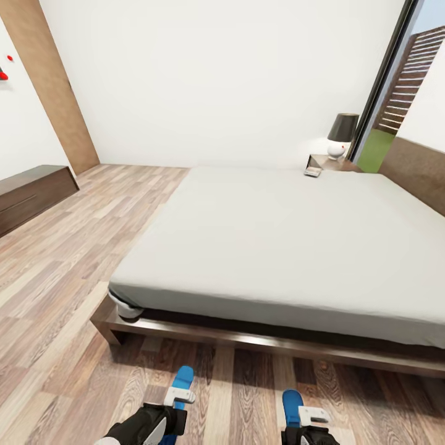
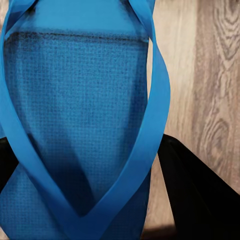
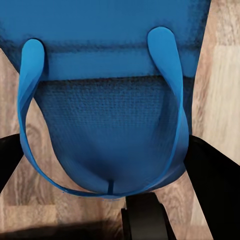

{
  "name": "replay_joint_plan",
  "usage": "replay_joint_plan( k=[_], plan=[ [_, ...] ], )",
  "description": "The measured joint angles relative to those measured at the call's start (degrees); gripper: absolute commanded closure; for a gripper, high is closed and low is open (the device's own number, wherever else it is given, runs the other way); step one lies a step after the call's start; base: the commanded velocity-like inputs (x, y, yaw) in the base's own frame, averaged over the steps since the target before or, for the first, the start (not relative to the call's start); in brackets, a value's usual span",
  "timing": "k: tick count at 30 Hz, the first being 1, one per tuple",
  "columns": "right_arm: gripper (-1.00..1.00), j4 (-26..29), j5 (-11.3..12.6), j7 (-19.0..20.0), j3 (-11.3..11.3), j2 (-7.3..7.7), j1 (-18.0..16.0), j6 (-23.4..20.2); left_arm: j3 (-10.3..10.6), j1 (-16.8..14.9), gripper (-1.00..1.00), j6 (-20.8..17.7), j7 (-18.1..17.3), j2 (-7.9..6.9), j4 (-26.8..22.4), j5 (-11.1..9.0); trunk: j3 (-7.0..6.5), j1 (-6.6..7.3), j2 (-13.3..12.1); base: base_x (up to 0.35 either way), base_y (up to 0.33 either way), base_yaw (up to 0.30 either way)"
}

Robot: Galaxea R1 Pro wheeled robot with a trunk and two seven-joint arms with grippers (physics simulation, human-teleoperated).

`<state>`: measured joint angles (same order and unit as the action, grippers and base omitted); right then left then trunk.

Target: In the bedroom, move the book from the bed onto either nightstand, and place the two sandals side by side next to the bed.

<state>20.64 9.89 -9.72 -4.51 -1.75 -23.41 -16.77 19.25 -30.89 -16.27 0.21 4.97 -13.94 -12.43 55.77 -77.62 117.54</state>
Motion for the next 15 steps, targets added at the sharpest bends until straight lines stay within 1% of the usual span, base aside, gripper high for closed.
replay_joint_plan(
  k=[6, 15],
  plan=[
    [1.00, 0.1, 0.0, 0.0, 0.0, 0.05, -0.2, 0.0, 0.0, -0.5, 1.00, 2.4, 0.0, -0.09, 0.0, 0.2, 1.08, -1.32, 2.4, 0.000, 0.000, 0.000],
    [1.00, 0.2, 0.0, 0.1, 0.0, 0.02, -0.5, 0.0, 0.0, -0.5, 1.00, 3.2, 0.0, -0.10, 0.1, 0.2, 2.69, -3.30, 6.0, 0.000, 0.000, 0.000]
  ],
)
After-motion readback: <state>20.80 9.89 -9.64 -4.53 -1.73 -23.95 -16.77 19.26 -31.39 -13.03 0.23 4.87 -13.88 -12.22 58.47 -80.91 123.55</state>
